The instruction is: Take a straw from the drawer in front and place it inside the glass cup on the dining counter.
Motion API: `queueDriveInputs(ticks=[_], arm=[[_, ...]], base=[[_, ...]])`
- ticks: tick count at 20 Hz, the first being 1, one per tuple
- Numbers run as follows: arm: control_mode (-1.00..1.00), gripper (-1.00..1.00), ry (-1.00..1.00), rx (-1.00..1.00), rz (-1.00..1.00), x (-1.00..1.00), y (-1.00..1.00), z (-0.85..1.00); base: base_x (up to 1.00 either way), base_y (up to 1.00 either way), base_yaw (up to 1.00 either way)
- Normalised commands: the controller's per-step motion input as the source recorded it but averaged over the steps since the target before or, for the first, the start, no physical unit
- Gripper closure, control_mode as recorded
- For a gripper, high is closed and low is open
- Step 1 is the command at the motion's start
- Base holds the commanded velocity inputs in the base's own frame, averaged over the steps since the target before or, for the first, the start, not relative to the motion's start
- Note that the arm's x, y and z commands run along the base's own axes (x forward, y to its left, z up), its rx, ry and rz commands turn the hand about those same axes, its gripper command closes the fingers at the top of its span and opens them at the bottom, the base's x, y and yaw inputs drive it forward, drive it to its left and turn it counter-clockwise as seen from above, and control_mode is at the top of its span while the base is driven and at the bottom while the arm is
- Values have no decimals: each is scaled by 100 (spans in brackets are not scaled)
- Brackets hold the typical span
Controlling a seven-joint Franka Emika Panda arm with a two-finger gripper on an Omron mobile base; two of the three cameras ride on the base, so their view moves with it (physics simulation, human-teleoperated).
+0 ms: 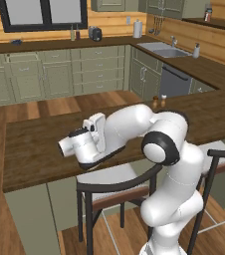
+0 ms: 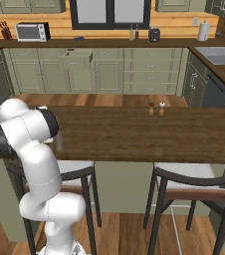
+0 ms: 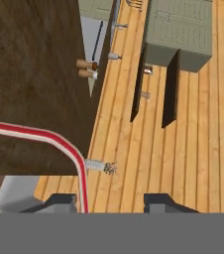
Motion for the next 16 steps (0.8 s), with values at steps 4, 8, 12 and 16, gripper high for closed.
queueDriveInputs(ticks=[4, 8, 12, 16], arm=[[-100, -100, 1, 5, 0, -8, 0, 7], [-100, -100, 13, 17, 0, -5, 0, 9], [-100, -100, 23, 27, 0, 0, 0, 4], [-100, -100, 27, 32, 0, 0, 0, 0]], base=[[0, 0, 0], [0, 0, 0], [0, 0, 0], [0, 0, 0]])
